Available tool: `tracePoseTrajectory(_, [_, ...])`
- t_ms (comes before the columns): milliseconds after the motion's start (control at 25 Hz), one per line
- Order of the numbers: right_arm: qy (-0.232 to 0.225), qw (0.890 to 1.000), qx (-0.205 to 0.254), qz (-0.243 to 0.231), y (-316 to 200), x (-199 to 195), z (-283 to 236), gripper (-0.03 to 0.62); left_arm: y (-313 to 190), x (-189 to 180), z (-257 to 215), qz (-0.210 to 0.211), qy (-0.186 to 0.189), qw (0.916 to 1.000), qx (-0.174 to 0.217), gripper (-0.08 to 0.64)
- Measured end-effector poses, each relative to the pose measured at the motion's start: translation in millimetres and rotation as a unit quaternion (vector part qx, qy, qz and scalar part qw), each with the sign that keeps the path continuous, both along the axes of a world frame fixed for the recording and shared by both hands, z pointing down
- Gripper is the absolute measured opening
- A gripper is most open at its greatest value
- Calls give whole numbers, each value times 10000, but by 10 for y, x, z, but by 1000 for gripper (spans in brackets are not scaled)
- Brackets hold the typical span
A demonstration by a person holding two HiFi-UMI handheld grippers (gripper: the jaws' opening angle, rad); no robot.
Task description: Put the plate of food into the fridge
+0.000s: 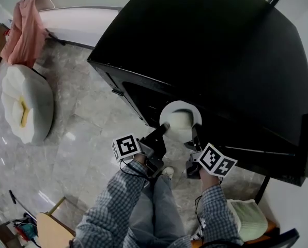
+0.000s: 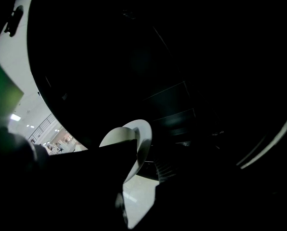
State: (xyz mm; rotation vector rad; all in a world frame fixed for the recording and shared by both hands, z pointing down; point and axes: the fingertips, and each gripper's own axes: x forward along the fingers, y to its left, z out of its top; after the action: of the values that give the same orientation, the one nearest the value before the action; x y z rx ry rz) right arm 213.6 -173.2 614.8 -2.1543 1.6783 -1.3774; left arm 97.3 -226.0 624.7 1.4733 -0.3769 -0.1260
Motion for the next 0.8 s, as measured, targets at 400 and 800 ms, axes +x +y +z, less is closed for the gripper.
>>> tracePoseTrajectory(400, [22,9994,200,-291,111,-200,-139,201,-96,59,0,-194,90,9998,-40,20])
tracePoseTrajectory(800, [3231,8857,-339,-3315,198,-767,-228,199,-164,100,14,-233,-126,9996,2,21])
